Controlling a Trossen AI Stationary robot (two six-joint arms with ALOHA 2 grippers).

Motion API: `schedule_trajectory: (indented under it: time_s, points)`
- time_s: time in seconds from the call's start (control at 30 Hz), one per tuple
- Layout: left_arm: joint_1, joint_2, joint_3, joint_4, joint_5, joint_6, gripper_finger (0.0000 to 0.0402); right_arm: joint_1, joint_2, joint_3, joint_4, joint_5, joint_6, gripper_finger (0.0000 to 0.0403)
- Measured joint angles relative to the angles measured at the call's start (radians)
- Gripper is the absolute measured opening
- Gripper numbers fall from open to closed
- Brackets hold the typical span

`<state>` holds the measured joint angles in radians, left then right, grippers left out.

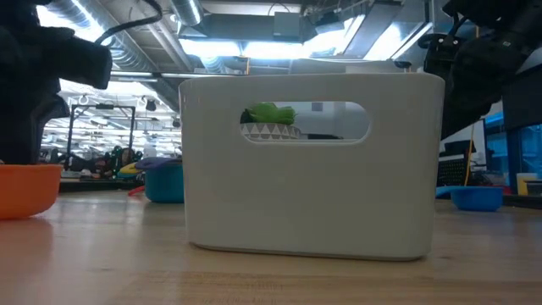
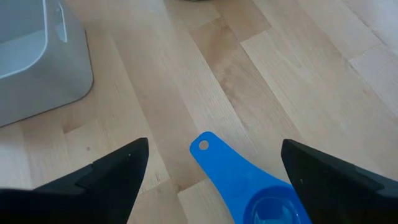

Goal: Nest measuring cups in basket
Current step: Stack the orange measuring cup on top of the purple measuring cup

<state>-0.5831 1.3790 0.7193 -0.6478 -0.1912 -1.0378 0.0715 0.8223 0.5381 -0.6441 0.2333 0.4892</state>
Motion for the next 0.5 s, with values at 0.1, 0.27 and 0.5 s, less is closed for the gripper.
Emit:
schedule_trajectory:
  time_s: [0.1, 0.27, 0.5]
  points:
    - [0.000, 0.000, 0.027, 0.000, 0.005, 0.051, 0.0006, 0.000, 0.000, 0.000, 0.000, 0.000, 0.000, 0.0370]
    - [0.000, 0.000, 0.100, 0.003, 0.028, 0.128, 0.0004, 0.000, 0.000, 0.000, 0.000, 0.000, 0.000, 0.0370]
    - [0.003, 0.000, 0.232, 0.004, 0.028, 0.262, 0.0003, 0.000, 0.000, 0.000, 0.000, 0.000, 0.000, 0.0370]
